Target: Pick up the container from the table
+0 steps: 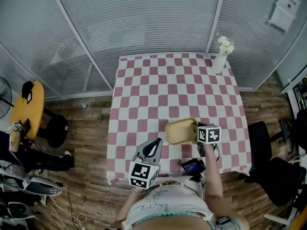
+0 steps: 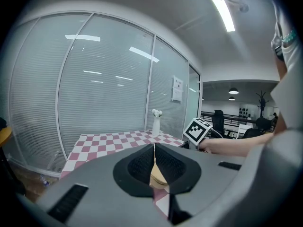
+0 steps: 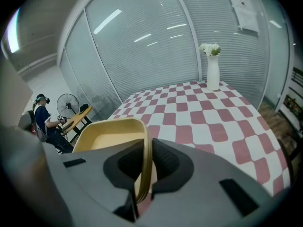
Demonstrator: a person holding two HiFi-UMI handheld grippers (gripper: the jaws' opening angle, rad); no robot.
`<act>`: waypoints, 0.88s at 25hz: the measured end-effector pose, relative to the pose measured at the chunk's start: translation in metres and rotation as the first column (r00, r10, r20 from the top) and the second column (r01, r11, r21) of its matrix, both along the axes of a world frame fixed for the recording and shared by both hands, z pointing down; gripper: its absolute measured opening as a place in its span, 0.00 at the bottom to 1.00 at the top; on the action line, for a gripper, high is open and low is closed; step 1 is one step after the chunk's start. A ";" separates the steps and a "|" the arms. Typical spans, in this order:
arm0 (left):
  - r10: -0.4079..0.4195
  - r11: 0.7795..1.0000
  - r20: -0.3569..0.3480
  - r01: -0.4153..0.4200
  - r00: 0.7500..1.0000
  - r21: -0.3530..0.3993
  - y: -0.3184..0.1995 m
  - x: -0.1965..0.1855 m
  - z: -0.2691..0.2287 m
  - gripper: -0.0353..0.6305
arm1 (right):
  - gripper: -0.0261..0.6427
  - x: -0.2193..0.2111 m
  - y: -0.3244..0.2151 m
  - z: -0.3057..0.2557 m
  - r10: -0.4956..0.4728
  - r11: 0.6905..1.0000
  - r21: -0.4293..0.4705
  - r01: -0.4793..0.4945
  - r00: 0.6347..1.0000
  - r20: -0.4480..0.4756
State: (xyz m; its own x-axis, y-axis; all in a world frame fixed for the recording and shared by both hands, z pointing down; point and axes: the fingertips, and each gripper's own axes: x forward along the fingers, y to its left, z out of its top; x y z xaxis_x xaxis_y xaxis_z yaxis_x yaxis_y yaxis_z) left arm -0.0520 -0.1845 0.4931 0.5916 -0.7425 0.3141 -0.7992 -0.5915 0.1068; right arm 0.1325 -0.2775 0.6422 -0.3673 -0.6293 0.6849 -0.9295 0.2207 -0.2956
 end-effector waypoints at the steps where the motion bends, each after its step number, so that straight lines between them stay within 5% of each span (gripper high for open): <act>1: 0.002 1.000 0.000 -0.002 1.000 0.000 0.000 0.000 0.000 0.08 | 0.07 0.000 0.001 -0.006 0.003 1.000 0.006 -0.003 1.000 0.004; 22: -0.008 1.000 0.009 0.008 1.000 -0.004 -0.004 -0.002 0.002 0.08 | 0.07 0.001 0.056 -0.089 -0.013 0.991 0.131 0.009 0.999 0.030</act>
State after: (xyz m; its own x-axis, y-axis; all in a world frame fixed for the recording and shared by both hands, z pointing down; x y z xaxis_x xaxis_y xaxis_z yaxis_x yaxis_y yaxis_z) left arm -0.0544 -0.1888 0.4949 0.5828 -0.7459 0.3223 -0.8048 -0.5846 0.1023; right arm 0.1337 -0.2218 0.5528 -0.3939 -0.7085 0.5856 -0.9178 0.2692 -0.2918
